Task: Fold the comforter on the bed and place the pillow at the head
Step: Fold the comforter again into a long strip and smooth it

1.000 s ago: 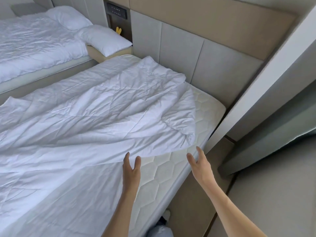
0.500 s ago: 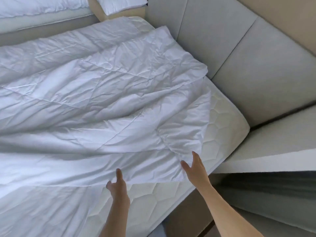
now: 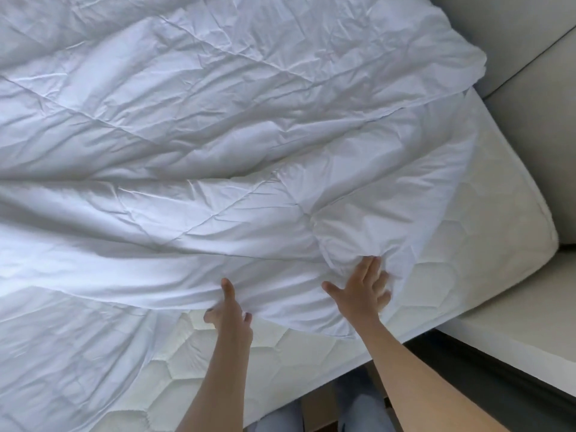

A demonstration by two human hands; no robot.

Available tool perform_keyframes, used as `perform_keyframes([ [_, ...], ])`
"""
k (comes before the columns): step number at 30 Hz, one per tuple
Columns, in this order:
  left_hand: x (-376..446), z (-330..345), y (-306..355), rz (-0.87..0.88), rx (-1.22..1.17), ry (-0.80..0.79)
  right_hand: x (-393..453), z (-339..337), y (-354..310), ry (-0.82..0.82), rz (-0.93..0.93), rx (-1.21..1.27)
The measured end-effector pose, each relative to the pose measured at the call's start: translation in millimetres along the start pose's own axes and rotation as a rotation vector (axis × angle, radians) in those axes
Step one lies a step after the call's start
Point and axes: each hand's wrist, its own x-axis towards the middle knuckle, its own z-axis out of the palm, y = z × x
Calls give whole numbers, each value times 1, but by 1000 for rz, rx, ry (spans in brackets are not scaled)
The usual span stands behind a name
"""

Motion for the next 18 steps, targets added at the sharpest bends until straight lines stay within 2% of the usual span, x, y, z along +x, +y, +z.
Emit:
perform_keyframes([
  [4, -7, 11, -5, -20, -41, -49, 9, 7, 3, 133, 0, -44],
  [7, -21, 22, -5, 7, -82, -133, 20, -1, 20, 250, -15, 89],
  [12, -41, 38, 8, 54, -171, -219, 27, -61, 54, 30, -68, 817],
  [16, -59, 34, 27, 70, -165, -282, -3, -106, 71, -69, 80, 1414],
  [18, -72, 29, 39, 83, -155, -318, -16, -119, 79, -58, 145, 1708],
])
